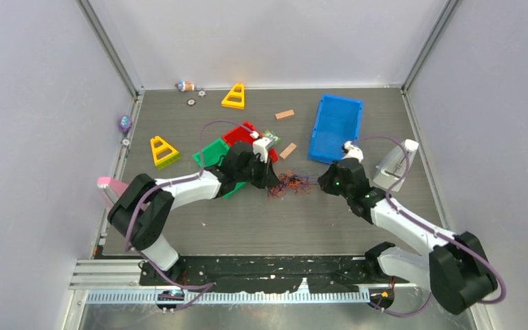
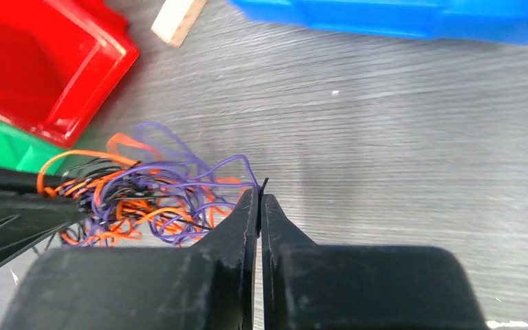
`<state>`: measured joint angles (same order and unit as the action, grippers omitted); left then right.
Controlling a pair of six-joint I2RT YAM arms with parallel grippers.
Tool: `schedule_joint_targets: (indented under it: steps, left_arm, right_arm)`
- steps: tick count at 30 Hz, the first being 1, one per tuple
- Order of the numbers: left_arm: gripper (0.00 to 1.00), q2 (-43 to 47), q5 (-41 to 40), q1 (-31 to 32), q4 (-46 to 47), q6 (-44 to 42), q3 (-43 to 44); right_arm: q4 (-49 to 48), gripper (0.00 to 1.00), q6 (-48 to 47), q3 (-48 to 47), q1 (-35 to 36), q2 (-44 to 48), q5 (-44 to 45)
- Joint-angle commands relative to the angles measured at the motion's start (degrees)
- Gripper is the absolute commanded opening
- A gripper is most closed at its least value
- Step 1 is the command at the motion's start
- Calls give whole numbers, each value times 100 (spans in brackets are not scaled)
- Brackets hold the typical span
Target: Untangle the cables
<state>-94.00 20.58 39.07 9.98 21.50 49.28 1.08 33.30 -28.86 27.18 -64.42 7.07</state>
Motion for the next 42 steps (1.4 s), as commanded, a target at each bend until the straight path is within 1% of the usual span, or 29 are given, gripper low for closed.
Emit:
schedule_joint_targets:
  steps: [1,4,7,8,9,10,11,12,13,14,15,18,19,20,21,22,24,29,34,35,37,38,41,42]
  left_arm:
    - [0,437,-683,-332,-68,48,-346]
    - [0,628,-825,-344,55,42,-516]
    - [0,741,-749,-341,202,5,-603]
    - [0,744,-729,-345,202,-1,-597]
    - [0,728,-640,-342,224,-25,-583]
    - [0,707,-512,-343,255,-60,-568]
    - [0,682,-366,-333,297,-81,-548]
    - [0,648,-251,-333,324,-81,-524]
    - [0,613,-230,-321,322,-95,-498]
    - [0,576,-225,-308,285,-107,-465]
    - [0,533,-210,-295,237,-119,-425]
    - [0,480,-186,-262,200,-136,-364]
    - [0,471,-188,-254,198,-137,-366]
    - [0,470,-186,-249,190,-144,-358]
    - [0,470,-174,-241,189,-145,-353]
    - [0,470,-177,-240,193,-154,-357]
    - [0,475,-172,-236,187,-160,-346]
    - [0,458,-136,-231,180,-158,-340]
    - [0,444,-105,-188,178,-157,-317]
    - [0,442,-113,-176,158,-159,-315]
    - [0,436,-148,-175,102,-162,-290]
    - [0,427,-177,-180,70,-173,-281]
    - [0,401,-228,-174,-28,-183,-237]
    - [0,392,-216,-180,-33,-177,-233]
  right_arm:
    - [523,5,413,533,-693,735,1128]
    - [715,5,542,596,-823,1082,1463]
    - [715,5,246,519,-863,1286,1359]
    - [717,5,163,485,-872,1286,1194]
    - [634,14,-182,447,-881,1276,612]
    - [345,25,-381,440,-885,1237,242]
    - [198,53,-679,429,-884,1216,-188]
    - [-106,63,-752,432,-883,1172,-1004]
    - [-257,76,-798,455,-888,1153,-1581]
    - [-492,79,-790,454,-893,1088,-1808]
    - [-533,81,-792,384,-871,1049,-2046]
    - [-398,81,-871,132,-609,841,-2098]
    - [-345,81,-935,-26,-512,799,-1954]
    - [-216,81,-951,-104,-266,692,-1831]
    - [-47,81,-966,-291,-134,618,-1511]
    - [76,81,-962,-399,84,442,-1360]
    - [319,82,-830,-664,296,120,-924]
    - [379,86,-506,-916,417,-623,-134]
    - [508,87,-390,-1020,403,-1087,257]
    - [665,87,-348,-1049,398,-1199,329]
    - [760,87,-167,-1038,288,-1201,407]
    - [669,87,-56,-870,239,-1124,259]
    - [-198,88,131,-257,-187,-403,-329]
    - [-346,90,194,-31,-279,-116,-531]
